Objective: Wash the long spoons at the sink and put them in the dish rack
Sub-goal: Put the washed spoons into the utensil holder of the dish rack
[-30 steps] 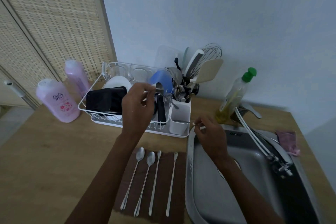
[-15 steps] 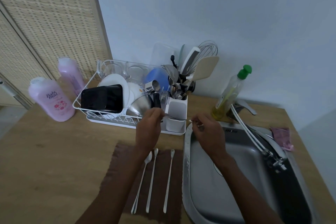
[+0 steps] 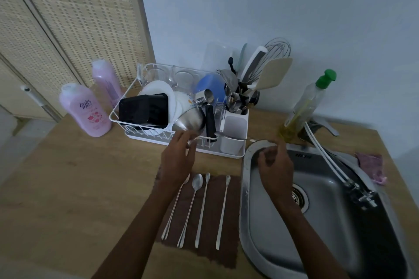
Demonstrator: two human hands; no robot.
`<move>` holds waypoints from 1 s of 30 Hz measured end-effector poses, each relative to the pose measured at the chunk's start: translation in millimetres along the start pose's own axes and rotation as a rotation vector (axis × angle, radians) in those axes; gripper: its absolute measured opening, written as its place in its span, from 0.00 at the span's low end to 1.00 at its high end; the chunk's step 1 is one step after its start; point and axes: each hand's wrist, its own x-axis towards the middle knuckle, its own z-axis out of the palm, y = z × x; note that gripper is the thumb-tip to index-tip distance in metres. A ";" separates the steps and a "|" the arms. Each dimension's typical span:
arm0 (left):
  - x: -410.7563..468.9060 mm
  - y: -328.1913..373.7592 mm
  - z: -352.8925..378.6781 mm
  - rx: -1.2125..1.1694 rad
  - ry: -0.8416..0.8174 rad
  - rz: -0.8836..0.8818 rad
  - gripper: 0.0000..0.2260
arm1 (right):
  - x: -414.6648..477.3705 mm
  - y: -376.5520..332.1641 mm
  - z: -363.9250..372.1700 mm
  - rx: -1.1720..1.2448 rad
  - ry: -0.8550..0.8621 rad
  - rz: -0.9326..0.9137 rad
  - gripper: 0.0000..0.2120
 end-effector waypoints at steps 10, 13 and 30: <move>-27.0 -38.0 14.0 0.247 -0.687 0.110 0.09 | -37.1 33.6 63.1 -0.267 -0.490 -0.048 0.06; -25.3 -33.8 16.9 0.364 -0.741 0.182 0.10 | -42.3 35.6 71.5 -0.373 -0.496 -0.105 0.05; -5.5 10.4 -59.3 -0.326 -0.400 -0.044 0.10 | -27.9 -43.5 -21.5 0.280 -0.416 0.004 0.03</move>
